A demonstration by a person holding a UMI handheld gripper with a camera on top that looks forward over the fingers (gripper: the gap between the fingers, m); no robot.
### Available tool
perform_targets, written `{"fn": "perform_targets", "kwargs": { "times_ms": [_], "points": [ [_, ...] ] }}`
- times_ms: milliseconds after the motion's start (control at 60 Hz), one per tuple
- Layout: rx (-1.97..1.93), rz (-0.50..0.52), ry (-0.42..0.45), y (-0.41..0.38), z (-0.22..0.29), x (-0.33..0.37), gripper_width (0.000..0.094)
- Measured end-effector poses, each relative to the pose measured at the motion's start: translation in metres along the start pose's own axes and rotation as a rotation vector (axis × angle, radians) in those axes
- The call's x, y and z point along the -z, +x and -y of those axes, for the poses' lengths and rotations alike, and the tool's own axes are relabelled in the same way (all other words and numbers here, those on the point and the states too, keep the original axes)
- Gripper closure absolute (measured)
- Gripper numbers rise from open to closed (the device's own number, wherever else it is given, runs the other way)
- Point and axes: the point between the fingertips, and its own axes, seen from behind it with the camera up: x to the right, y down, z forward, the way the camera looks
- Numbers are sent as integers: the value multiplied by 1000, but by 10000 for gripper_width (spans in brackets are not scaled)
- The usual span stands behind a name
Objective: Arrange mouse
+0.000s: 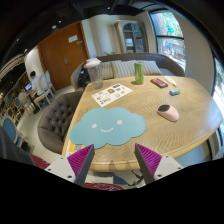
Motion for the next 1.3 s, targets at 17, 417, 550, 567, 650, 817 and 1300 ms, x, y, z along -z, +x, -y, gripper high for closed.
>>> {"fn": "perform_targets", "kwargs": {
  "times_ms": [17, 417, 550, 567, 650, 817, 1300],
  "points": [
    [-2, -1, 1, 1, 1, 0, 100],
    [115, -150, 9, 190, 28, -41, 106],
    [104, -133, 18, 241, 40, -63, 104],
    [107, -129, 20, 246, 42, -65, 105],
    [144, -109, 29, 265, 50, -80, 104],
    [161, -43, 55, 284, 67, -108, 128],
    [199, 10, 89, 286, 120, -162, 170]
  ]
}}
